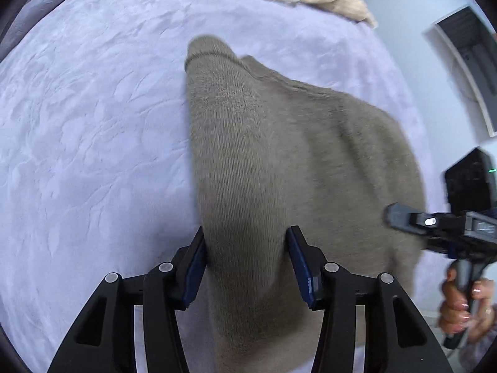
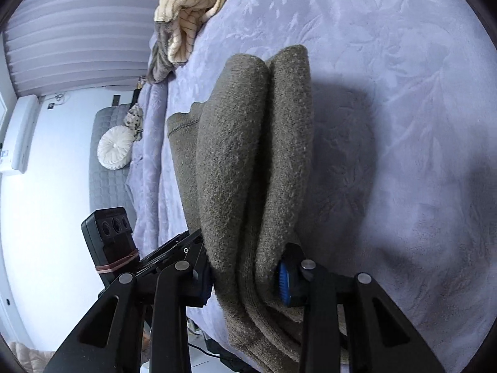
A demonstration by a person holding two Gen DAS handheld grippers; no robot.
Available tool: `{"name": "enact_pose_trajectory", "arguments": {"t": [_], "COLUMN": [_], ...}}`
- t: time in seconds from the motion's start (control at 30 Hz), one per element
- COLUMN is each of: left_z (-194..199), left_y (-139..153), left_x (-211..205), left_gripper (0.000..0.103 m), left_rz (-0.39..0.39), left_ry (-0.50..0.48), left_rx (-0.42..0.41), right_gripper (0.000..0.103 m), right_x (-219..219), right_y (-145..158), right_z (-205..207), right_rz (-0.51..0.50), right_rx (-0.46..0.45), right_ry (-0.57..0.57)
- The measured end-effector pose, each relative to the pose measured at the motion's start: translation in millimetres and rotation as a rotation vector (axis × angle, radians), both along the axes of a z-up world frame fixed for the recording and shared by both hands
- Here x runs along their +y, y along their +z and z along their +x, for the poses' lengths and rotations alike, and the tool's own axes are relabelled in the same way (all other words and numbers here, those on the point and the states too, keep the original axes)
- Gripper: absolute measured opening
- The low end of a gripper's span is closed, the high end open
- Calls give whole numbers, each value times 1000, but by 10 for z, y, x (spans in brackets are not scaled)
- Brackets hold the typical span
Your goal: Fold small clothes
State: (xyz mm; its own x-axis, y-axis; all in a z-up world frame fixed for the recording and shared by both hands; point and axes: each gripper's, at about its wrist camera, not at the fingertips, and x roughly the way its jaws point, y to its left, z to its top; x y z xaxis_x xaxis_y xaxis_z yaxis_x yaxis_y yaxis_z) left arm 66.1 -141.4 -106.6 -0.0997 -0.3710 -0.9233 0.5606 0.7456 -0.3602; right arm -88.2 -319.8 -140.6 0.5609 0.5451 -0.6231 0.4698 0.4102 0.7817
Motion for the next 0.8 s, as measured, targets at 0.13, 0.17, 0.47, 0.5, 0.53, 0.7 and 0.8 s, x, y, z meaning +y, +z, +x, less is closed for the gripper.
{"name": "enact_pose_trajectory", "arguments": {"t": [0.13, 0.17, 0.47, 0.5, 0.53, 0.7, 0.8], "left_z": [120, 140, 50, 42, 32, 49, 30], "left_y": [-134, -169, -217, -168, -114, 169, 337], "left_x": [84, 108, 41, 32, 42, 151, 213], "left_gripper": [86, 86, 52, 47, 47, 47, 47], "left_rz": [-17, -27, -118, -125, -131, -158, -178], "left_ry": [38, 39, 35, 30, 25, 19, 13], "left_rx": [37, 53, 135, 129, 125, 126, 96], "right_gripper": [50, 64, 43, 42, 41, 41, 42], "right_x": [-49, -44, -71, -72, -64, 34, 98], "right_y": [-116, -161, -589, -543, -485, -155, 1], "right_z": [48, 51, -116, -137, -144, -138, -180], "right_rz": [-60, -80, 136, 165, 185, 202, 201], "right_rx": [32, 39, 13, -16, -42, -88, -107], "right_ry": [38, 61, 7, -3, -6, 20, 37]}}
